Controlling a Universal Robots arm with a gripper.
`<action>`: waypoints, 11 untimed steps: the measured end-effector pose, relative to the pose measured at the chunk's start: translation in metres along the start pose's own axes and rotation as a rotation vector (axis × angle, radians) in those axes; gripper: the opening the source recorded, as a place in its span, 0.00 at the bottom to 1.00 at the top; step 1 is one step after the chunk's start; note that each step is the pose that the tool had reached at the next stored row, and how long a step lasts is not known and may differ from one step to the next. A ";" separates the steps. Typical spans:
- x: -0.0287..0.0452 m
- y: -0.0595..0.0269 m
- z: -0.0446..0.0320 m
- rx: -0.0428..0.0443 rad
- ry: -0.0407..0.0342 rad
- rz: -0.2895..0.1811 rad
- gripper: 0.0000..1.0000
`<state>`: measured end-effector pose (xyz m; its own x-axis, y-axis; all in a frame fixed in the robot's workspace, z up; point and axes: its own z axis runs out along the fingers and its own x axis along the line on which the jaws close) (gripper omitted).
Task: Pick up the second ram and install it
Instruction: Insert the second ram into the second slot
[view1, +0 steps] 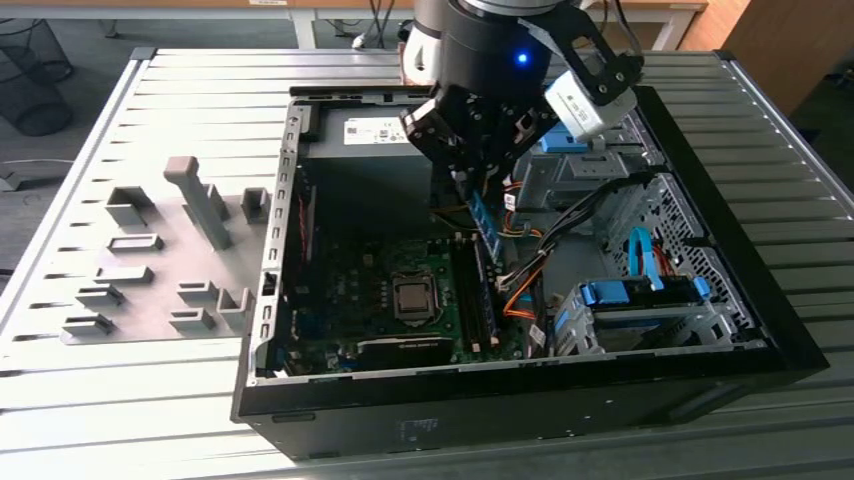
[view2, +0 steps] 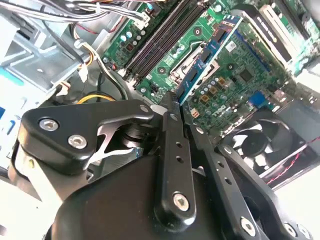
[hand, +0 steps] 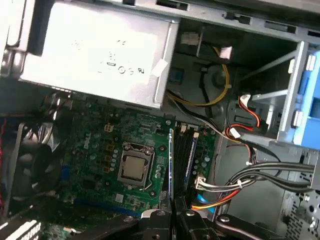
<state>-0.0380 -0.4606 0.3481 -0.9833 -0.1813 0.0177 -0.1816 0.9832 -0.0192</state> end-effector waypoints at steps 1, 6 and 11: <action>0.0000 0.0000 0.0001 -0.0001 0.0003 0.013 0.14; 0.0000 -0.0001 0.0002 0.0002 -0.0001 -0.004 0.14; 0.0000 0.0000 0.0002 0.0003 -0.0001 -0.009 0.14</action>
<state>-0.0380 -0.4607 0.3479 -0.9815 -0.1905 0.0177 -0.1908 0.9814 -0.0194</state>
